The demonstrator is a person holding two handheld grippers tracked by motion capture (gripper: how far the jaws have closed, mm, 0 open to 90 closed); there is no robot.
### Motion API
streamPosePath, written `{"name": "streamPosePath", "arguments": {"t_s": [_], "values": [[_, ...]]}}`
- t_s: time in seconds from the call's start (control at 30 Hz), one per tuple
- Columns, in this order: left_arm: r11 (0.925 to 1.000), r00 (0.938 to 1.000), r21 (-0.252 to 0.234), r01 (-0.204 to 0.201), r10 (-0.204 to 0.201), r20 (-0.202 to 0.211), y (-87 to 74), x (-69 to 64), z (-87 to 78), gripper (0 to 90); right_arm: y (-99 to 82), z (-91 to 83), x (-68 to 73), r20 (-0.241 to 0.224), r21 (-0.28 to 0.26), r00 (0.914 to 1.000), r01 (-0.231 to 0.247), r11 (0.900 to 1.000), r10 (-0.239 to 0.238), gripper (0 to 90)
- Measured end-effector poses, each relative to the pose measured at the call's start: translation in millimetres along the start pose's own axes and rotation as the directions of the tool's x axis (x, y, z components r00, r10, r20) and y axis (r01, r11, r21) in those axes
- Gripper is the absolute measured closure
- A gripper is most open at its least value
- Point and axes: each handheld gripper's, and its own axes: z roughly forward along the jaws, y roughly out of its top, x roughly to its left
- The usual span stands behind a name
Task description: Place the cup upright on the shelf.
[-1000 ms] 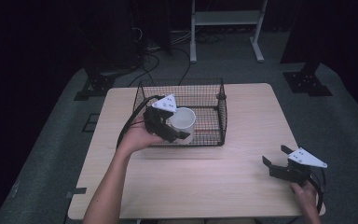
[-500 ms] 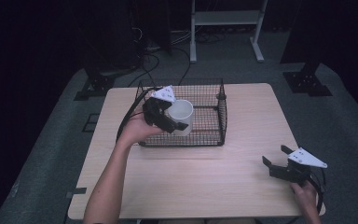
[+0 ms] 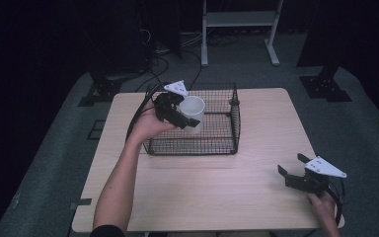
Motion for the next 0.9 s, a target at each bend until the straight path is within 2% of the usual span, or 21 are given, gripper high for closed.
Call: {"name": "streamPosePath", "arguments": {"t_s": [0.53,0.9], "values": [[0.9986,0.9988,0.031,0.042,-0.041,-0.026,-5.5,29.1,29.1,21.7,0.0,0.1,0.1,0.000,0.001,1.0000,0.002,1.0000,-0.002,13.1],[0.9976,0.9982,0.047,0.050,-0.049,-0.034,-8.2,35.9,44.2,21.7,0.0,-0.2,0.0,-0.003,-0.002,1.0000,0.001,1.0000,-0.001,13.1]]}}
